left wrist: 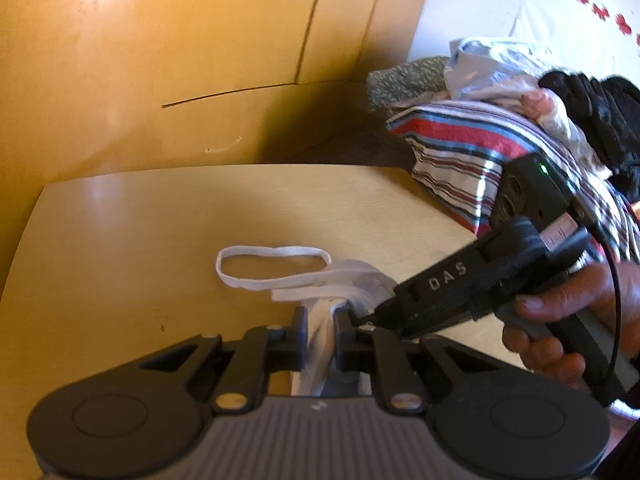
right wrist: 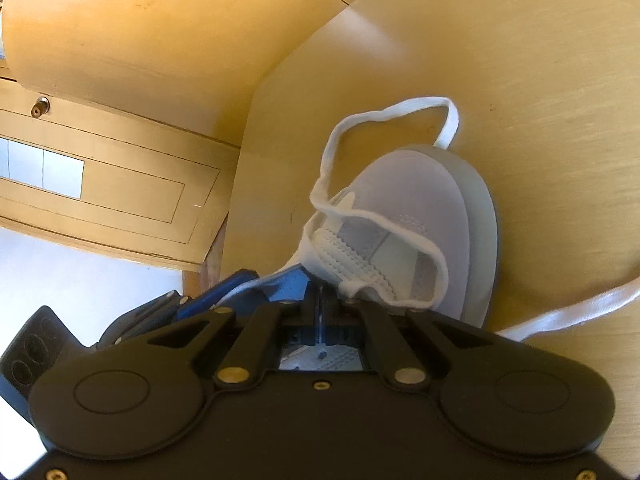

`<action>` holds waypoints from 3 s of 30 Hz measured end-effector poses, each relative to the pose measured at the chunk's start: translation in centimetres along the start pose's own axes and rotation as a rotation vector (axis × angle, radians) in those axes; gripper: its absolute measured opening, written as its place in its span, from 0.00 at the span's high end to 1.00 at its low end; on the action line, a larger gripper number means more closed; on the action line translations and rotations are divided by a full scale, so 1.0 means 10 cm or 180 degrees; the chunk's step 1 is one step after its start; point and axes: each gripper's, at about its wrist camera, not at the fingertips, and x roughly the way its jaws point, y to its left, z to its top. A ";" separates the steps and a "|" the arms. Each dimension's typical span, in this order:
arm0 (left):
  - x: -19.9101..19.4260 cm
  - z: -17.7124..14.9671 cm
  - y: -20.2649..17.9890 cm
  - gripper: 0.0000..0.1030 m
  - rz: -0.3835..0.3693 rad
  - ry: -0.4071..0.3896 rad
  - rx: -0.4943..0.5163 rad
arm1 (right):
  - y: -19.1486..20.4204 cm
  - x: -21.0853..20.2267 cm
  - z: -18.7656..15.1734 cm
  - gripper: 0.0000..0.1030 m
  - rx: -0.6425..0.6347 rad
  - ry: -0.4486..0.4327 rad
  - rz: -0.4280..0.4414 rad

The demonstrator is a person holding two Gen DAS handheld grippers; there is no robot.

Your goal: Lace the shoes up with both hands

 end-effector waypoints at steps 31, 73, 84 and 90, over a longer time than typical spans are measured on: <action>0.01 -0.01 0.03 0.87 -0.0045 0.0020 -0.0114 | -0.16 -0.06 0.05 1.00 0.0296 0.0170 0.0204; -0.01 -0.02 -0.12 0.87 -0.0019 0.0087 0.0503 | 0.45 -0.16 0.09 1.00 -0.1073 0.0033 -0.0577; -0.01 -0.02 -0.13 0.86 -0.0022 0.0104 0.0518 | 0.45 0.04 0.16 1.00 -0.1072 0.0198 -0.0631; 0.00 -0.02 -0.13 0.86 -0.0023 0.0112 0.0520 | 0.44 0.06 0.13 1.00 -0.1075 0.0245 -0.0621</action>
